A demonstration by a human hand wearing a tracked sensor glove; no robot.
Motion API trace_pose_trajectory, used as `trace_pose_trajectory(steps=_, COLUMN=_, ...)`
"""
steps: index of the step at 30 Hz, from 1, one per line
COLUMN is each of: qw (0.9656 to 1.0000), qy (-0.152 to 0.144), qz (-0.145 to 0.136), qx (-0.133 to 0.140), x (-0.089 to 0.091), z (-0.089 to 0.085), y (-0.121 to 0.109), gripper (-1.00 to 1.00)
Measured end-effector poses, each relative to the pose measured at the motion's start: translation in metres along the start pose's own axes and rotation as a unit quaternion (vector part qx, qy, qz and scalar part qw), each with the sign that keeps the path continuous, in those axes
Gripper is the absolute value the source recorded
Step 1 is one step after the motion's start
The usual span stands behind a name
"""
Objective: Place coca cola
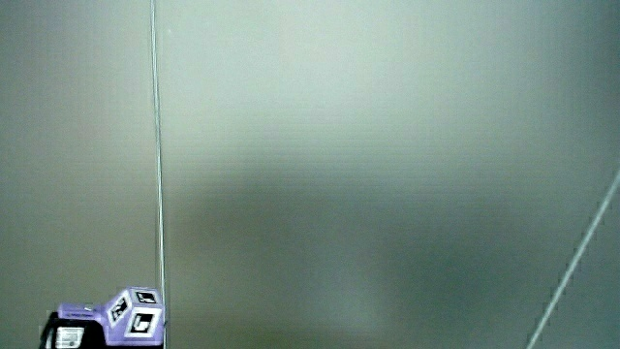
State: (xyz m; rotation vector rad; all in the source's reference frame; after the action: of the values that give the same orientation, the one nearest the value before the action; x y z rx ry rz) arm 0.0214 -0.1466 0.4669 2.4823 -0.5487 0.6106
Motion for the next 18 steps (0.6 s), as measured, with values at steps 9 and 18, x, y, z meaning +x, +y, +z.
trace_pose_trajectory(steps=9, qw=0.9999, qy=-0.014, qz=-0.008, qx=-0.005, x=0.003, z=-0.001, y=-0.003, gripper=-0.50)
trace_pose_trajectory(steps=18, qw=0.9984, qy=-0.054, qz=-0.014, qx=0.006, x=0.006, z=-0.010, y=-0.006, gripper=-0.95)
